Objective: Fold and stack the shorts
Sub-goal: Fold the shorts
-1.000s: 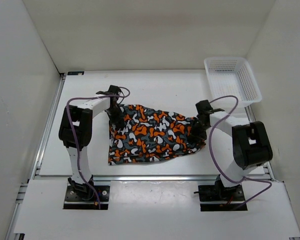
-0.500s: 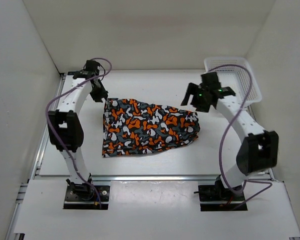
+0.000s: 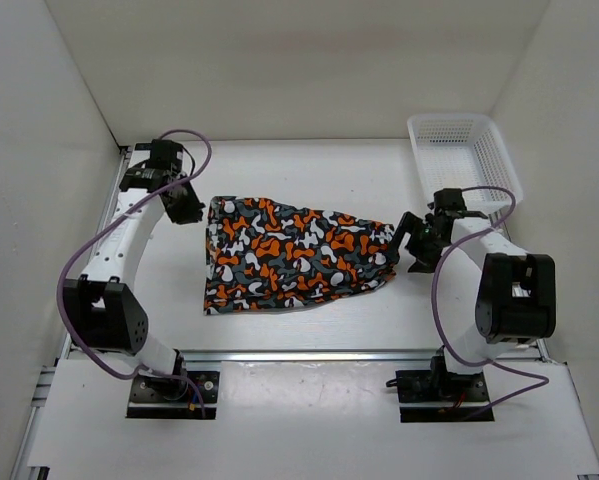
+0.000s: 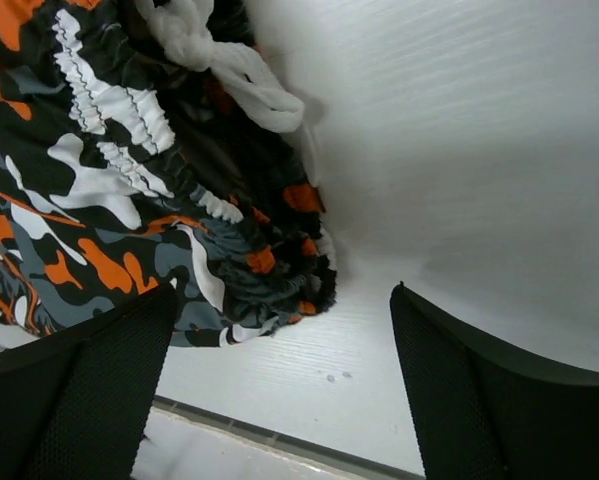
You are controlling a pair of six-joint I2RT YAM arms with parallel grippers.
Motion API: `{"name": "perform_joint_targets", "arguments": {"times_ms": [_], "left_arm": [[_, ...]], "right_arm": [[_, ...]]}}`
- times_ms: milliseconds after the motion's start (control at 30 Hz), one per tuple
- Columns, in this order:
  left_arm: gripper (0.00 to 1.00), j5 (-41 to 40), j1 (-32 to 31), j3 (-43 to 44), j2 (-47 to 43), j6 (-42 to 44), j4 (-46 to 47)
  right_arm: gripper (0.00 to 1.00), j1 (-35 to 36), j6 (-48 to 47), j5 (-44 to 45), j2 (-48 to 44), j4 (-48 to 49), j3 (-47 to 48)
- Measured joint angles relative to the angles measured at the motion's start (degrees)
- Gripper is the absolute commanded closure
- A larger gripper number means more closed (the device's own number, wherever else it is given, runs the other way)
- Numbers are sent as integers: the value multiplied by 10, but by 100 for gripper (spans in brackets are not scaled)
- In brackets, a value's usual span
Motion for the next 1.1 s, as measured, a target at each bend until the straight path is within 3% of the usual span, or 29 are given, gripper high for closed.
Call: {"name": "perform_joint_targets", "arguments": {"times_ms": [100, 333, 500, 667, 767, 1100], "left_arm": [[87, 10, 0, -39, -3, 1, 10], [89, 26, 26, -120, 55, -8, 56], [89, 29, 70, -149, 118, -19, 85], [89, 28, 82, -148, 166, -27, 106], [89, 29, 83, -145, 188, -30, 113], [89, 49, 33, -129, 205, -48, 127]], "right_arm": [[16, 11, 7, -16, 21, 31, -6], [49, 69, 30, -3, 68, 75, -5], [58, 83, 43, 24, 69, 80, -5], [89, 82, 45, 44, 73, 83, -5], [99, 82, 47, 54, 74, 82, -4], [100, 84, 35, 118, 74, 44, 30]]}}
